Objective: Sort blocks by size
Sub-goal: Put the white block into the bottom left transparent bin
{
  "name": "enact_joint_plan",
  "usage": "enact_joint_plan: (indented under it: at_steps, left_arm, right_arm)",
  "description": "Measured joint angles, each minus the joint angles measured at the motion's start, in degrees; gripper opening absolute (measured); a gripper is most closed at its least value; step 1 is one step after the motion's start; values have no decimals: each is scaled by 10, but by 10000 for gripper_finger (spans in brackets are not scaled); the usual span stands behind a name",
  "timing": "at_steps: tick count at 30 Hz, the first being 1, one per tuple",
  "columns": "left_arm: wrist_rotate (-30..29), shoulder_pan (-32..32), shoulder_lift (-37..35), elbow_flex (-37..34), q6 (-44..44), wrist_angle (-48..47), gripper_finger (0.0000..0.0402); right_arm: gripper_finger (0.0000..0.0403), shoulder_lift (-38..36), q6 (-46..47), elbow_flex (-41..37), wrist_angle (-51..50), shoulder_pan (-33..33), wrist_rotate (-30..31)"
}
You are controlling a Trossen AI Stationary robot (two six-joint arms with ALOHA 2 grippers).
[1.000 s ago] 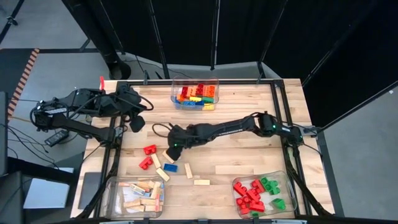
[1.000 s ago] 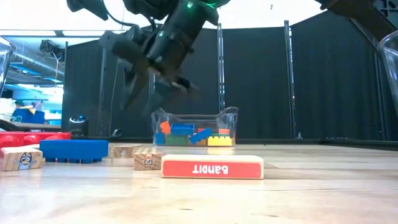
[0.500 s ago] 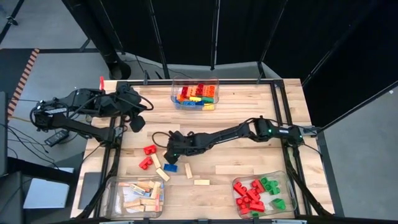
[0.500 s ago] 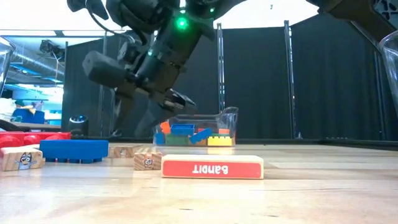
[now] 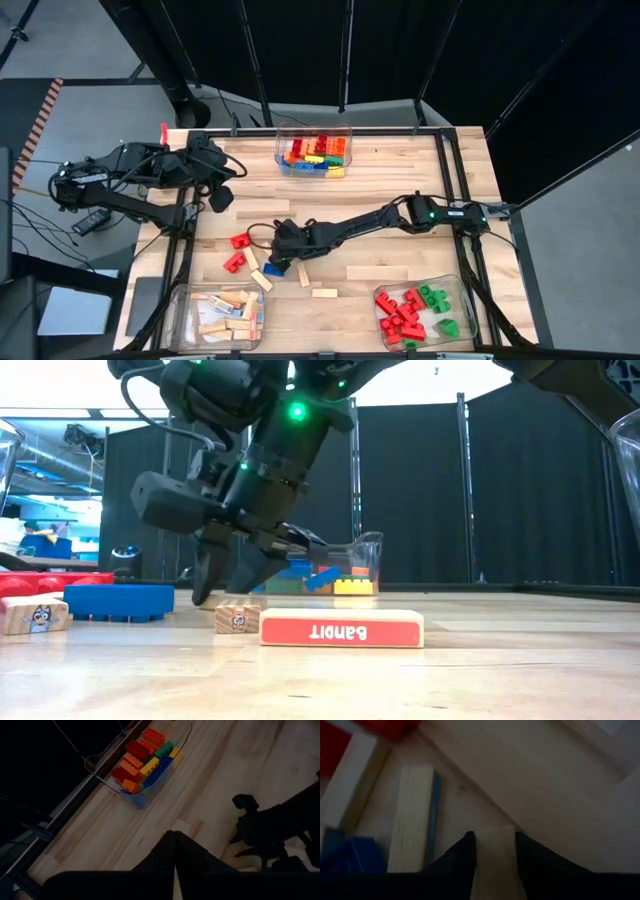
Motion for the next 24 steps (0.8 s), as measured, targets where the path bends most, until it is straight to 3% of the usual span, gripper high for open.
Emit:
enact_joint_plan:
  at_steps: [2,11,16,18,21,24]
  left_arm:
    - [0,0,0,0,0,0,13]
    - [0,0,0,0,1,0,13]
    - [0,0,0,0,1,0,13]
    - [0,0,0,0,2,0,13]
    - [0,0,0,0,12,0,13]
    - [0,0,0,0,17,0,13]
  right_arm:
    - [118,-1,-25,0,-7,1,-3]
    - [118,-15,-111,-3,-18,-3,-9]
    - [118,-67,-155,-6,-14,-12,17]
    - [118,-96,-202,-4,39,-14,18]
    - [118,-113,-322,-1,187,-12,-78]
    - [118,-104,-374,-4,330,-1,-173]
